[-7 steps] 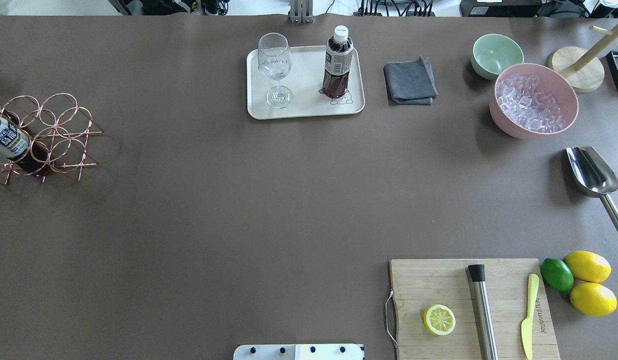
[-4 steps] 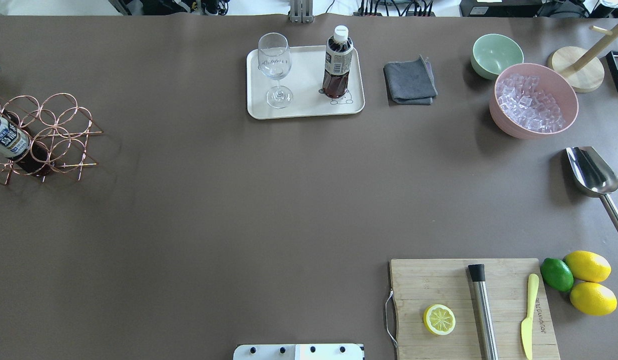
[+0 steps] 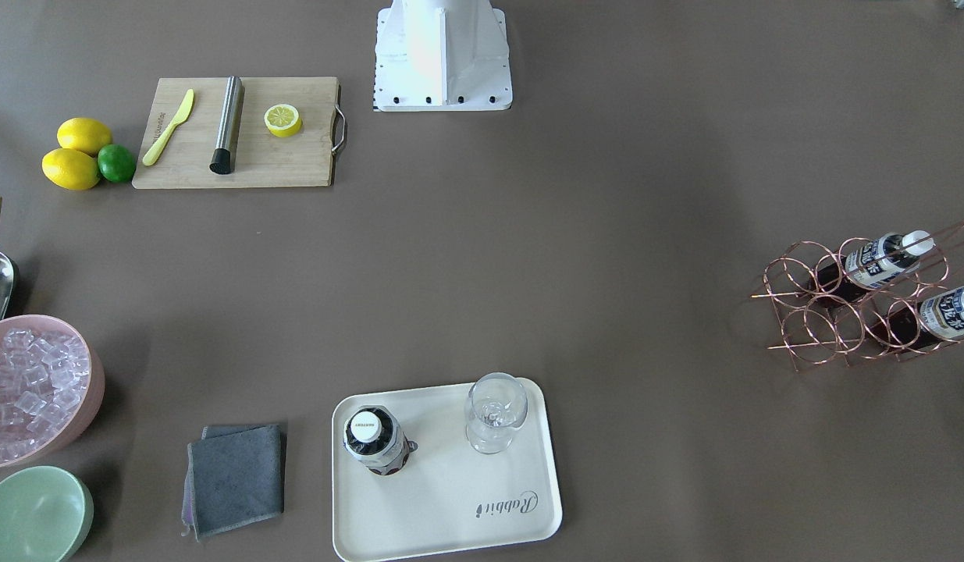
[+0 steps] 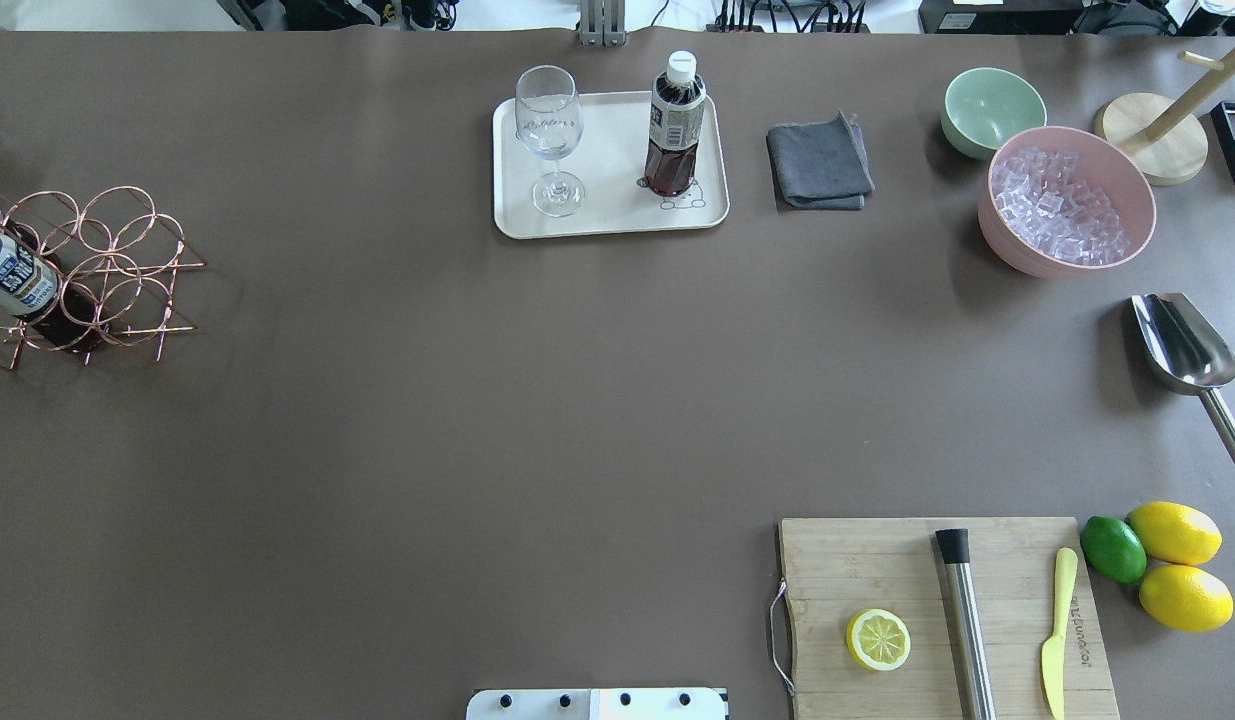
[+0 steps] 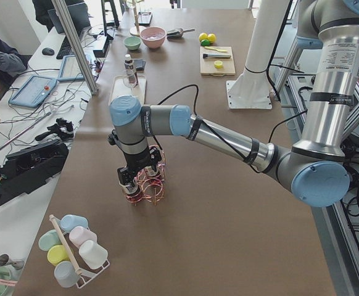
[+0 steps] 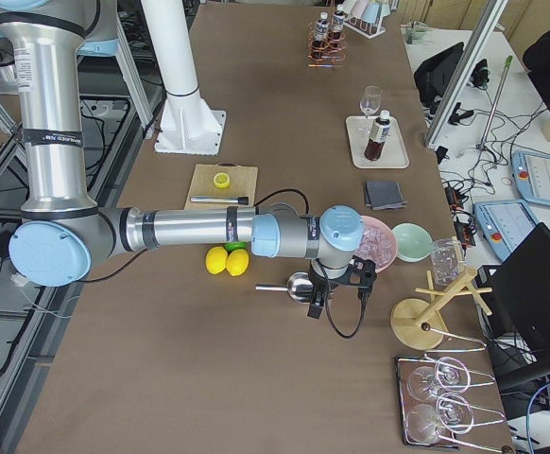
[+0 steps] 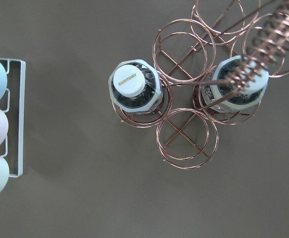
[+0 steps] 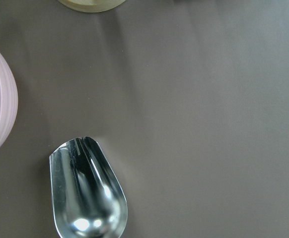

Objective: Take tea from basket to plate

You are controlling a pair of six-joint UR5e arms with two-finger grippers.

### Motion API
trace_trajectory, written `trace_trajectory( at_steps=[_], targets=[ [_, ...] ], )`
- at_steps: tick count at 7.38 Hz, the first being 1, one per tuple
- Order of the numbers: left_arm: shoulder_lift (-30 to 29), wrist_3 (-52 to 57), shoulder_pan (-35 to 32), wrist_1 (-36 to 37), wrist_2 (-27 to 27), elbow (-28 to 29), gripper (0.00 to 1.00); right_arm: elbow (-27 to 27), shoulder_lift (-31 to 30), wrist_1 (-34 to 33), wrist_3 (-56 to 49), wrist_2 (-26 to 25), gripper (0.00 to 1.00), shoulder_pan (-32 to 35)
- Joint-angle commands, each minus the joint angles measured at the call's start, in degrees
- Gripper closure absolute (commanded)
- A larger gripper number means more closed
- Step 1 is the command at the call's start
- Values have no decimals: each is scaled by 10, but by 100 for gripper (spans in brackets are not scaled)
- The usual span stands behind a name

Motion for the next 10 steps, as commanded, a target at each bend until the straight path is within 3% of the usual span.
trace_trajectory(
  at_steps=[1, 2, 5, 10],
  targets=[
    [7, -152, -2, -4, -44, 27, 2, 2, -1, 0, 0, 1, 0, 0],
    [8, -201, -7, -2, -80, 41, 2, 2, -2, 0, 0, 0, 0, 0],
    [40, -338, -17, -42, -90, 64, 2, 3, -2, 0, 0, 1, 0, 0],
    [45, -372, -19, -67, -71, 102, 3, 11, -4, 0, 1, -1, 0, 1]
  ],
)
